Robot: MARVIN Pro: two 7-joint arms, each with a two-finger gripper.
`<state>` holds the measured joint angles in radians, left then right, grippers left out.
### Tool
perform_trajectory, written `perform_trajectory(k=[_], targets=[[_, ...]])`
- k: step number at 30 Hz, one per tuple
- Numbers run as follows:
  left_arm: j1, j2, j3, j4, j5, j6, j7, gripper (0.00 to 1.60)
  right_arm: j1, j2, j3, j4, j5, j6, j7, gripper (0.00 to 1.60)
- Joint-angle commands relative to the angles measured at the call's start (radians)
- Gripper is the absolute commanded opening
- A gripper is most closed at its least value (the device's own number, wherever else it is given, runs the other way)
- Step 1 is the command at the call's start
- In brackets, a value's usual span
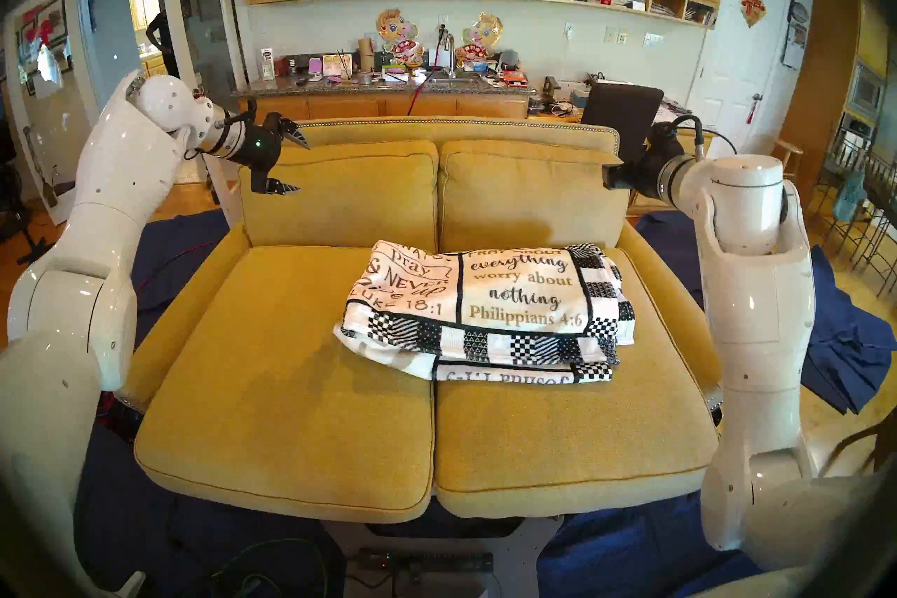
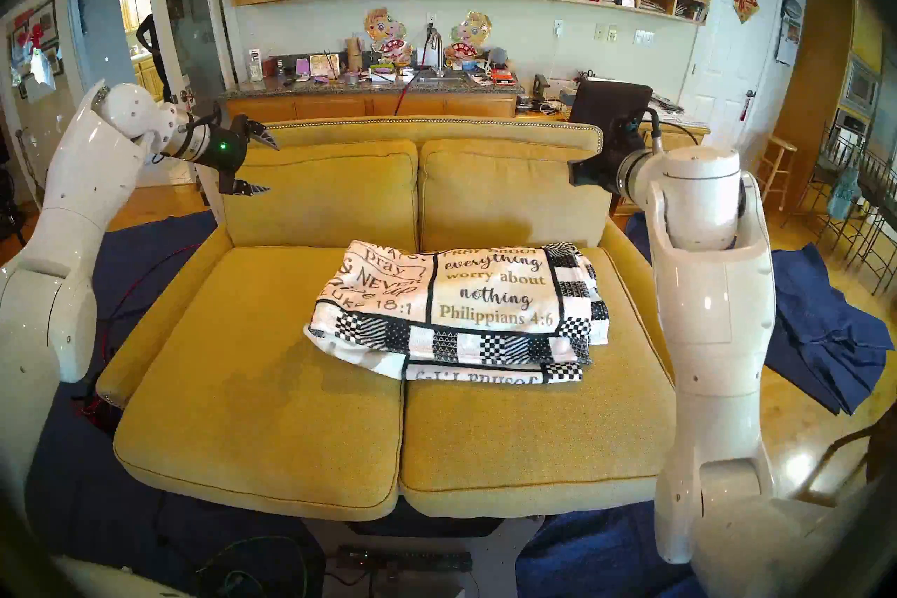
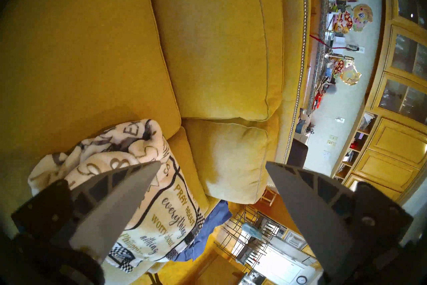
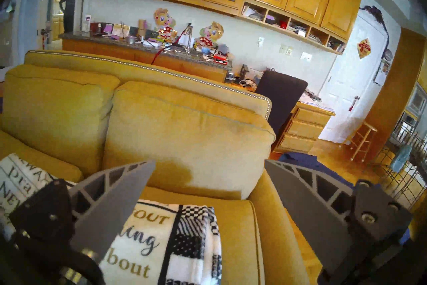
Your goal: Fold the blanket in half twice
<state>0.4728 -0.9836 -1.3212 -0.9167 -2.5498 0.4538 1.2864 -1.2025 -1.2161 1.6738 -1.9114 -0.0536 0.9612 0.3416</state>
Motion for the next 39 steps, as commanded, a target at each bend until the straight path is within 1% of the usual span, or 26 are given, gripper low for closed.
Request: perform_trajectory(k=[1,4,5,6,8,17,18,19,23,25,26,30,31,32,33,36,37,38,39], targets=[[-0.047,0.006,-0.029,-0.026,-0.056,0.031,0.041,1.6,-0.074,0.0,0.041,-0.115,0.019,-0.001,0.016,1.6],[-0.047,0.006,-0.037,-0.027,-0.078,0.046,0.075,1.6,-0.109,-0.001,0.058,-0.147,0.028,-0.001,0.026,1.6],[-0.047,0.006,-0.04,-0.027,-0.086,0.052,0.089,1.6,-0.127,-0.002,0.066,-0.173,0.032,-0.001,0.03,1.6],[-0.047,0.006,-0.042,-0.027,-0.093,0.058,0.1,1.6,-0.134,-0.002,0.072,-0.172,0.036,-0.001,0.033,1.6],[-0.042,0.008,-0.043,-0.029,-0.105,0.072,0.108,1.6,-0.157,-0.003,0.086,-0.199,0.04,-0.001,0.038,1.6],[-0.016,0.022,-0.029,-0.031,-0.154,0.145,0.082,1.6,-0.257,-0.025,0.151,-0.306,0.066,-0.001,0.056,1.6],[-0.013,0.026,-0.026,-0.031,-0.16,0.157,0.076,1.6,-0.276,-0.03,0.161,-0.333,0.068,-0.001,0.058,1.6],[-0.012,0.029,-0.022,-0.032,-0.162,0.166,0.073,1.6,-0.278,-0.033,0.164,-0.331,0.071,-0.001,0.059,1.6],[-0.004,0.047,-0.001,-0.035,-0.171,0.221,0.051,1.6,-0.318,-0.053,0.193,-0.387,0.075,-0.001,0.056,1.6],[0.0,0.063,0.014,-0.04,-0.174,0.255,0.027,1.6,-0.345,-0.065,0.208,-0.421,0.077,-0.001,0.055,1.6],[0.002,0.067,0.02,-0.041,-0.176,0.264,0.015,1.6,-0.346,-0.068,0.211,-0.416,0.079,-0.001,0.056,1.6],[0.003,0.09,0.055,-0.042,-0.189,0.313,-0.027,1.6,-0.399,-0.093,0.234,-0.489,0.08,-0.001,0.048,1.6],[0.005,0.097,0.067,-0.042,-0.188,0.322,-0.06,1.6,-0.394,-0.094,0.235,-0.474,0.084,-0.001,0.048,1.6],[0.003,0.102,0.074,-0.042,-0.194,0.334,-0.052,1.6,-0.416,-0.103,0.241,-0.508,0.082,-0.001,0.042,1.6],[0.005,0.108,0.085,-0.042,-0.194,0.342,-0.078,1.6,-0.416,-0.106,0.243,-0.504,0.084,-0.001,0.042,1.6],[0.002,0.126,0.115,-0.041,-0.203,0.37,-0.109,1.6,-0.439,-0.12,0.251,-0.53,0.085,-0.001,0.033,1.6],[-0.001,0.131,0.125,-0.041,-0.209,0.38,-0.107,1.6,-0.446,-0.125,0.253,-0.532,0.086,-0.001,0.03,1.6],[-0.001,0.14,0.142,-0.041,-0.208,0.388,-0.141,1.6,-0.451,-0.13,0.255,-0.532,0.087,-0.001,0.027,1.6],[-0.004,0.142,0.147,-0.04,-0.214,0.394,-0.133,1.6,-0.456,-0.133,0.256,-0.532,0.087,-0.001,0.025,1.6]])
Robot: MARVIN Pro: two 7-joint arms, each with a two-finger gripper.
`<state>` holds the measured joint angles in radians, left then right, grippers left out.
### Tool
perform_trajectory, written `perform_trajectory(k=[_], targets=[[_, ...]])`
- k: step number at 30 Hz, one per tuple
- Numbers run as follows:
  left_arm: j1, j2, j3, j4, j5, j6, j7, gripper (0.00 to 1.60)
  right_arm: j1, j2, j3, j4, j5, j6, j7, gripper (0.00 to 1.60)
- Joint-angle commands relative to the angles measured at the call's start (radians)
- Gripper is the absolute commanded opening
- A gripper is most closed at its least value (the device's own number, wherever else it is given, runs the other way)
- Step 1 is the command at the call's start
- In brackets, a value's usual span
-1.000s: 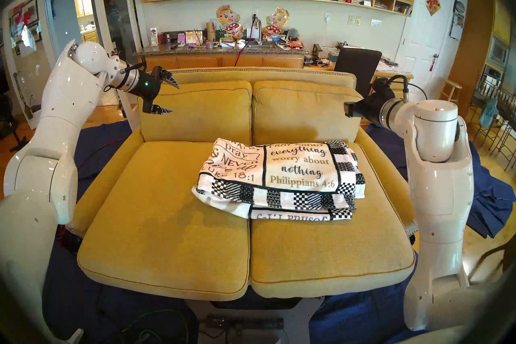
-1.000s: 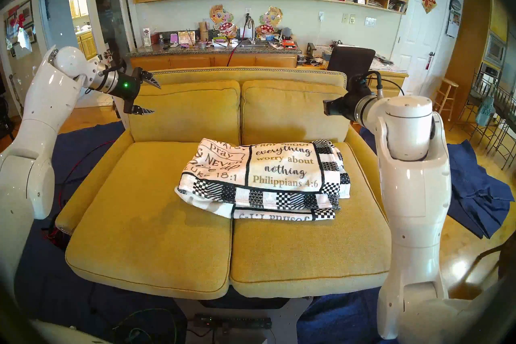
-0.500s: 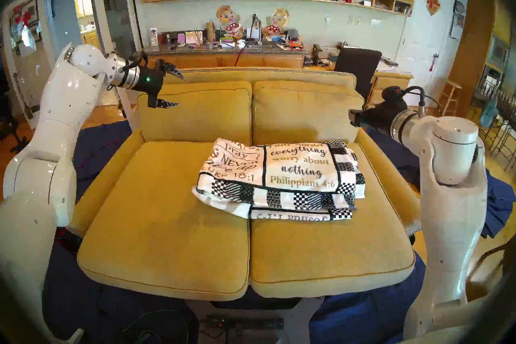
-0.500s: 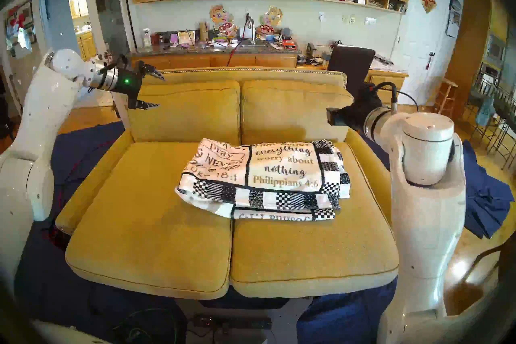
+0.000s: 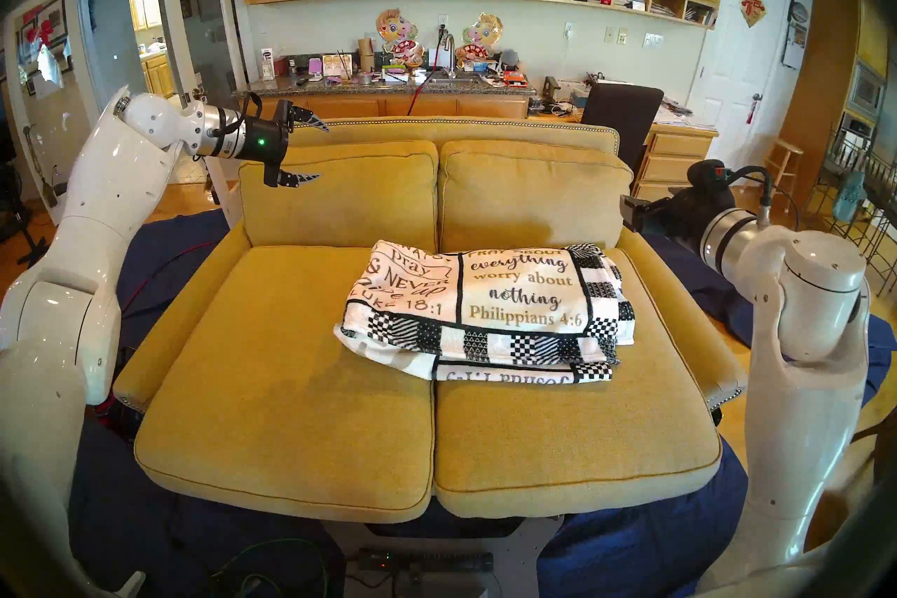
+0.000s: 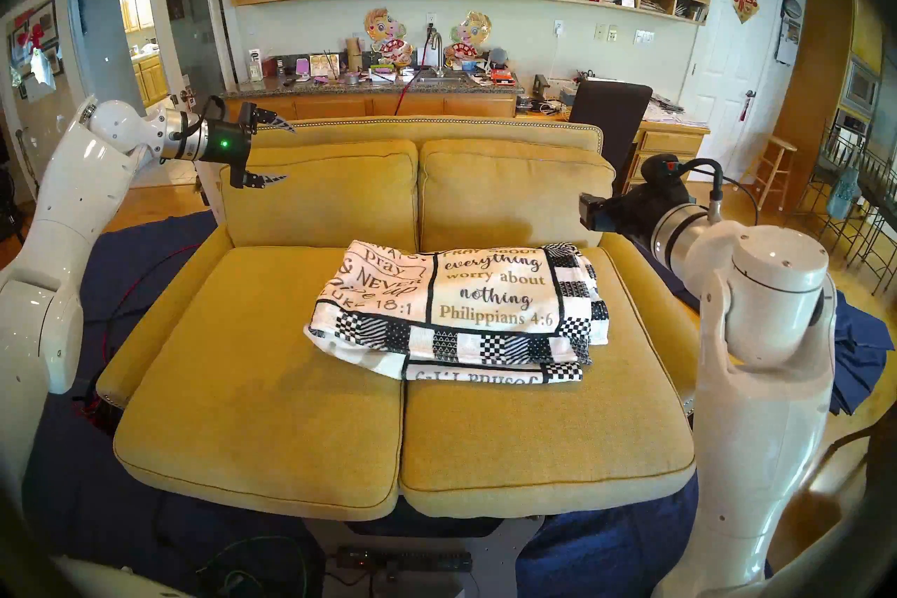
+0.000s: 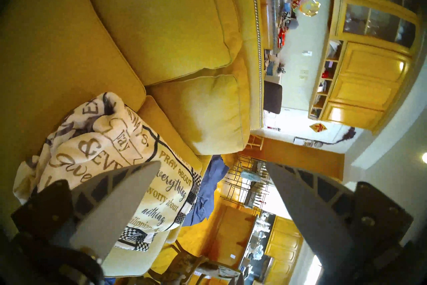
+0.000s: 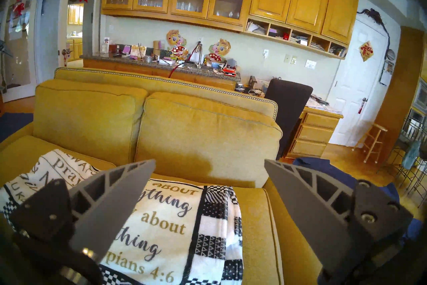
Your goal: Fold the blanket in half twice
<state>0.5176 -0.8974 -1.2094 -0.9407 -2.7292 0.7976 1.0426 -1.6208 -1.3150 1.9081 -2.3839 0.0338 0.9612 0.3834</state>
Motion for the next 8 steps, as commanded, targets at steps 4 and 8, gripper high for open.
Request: perform_trajectory(k=[4,8], targets=[[-0.056,0.078,0.078,-0.015,-0.046,0.077,0.072,1.6,-0.05,-0.046,0.026,-0.06,0.003,-0.001,-0.026,1.6],[-0.064,0.091,0.106,-0.014,-0.058,0.093,0.061,1.6,-0.056,-0.053,0.027,-0.06,0.006,-0.001,-0.033,1.6]])
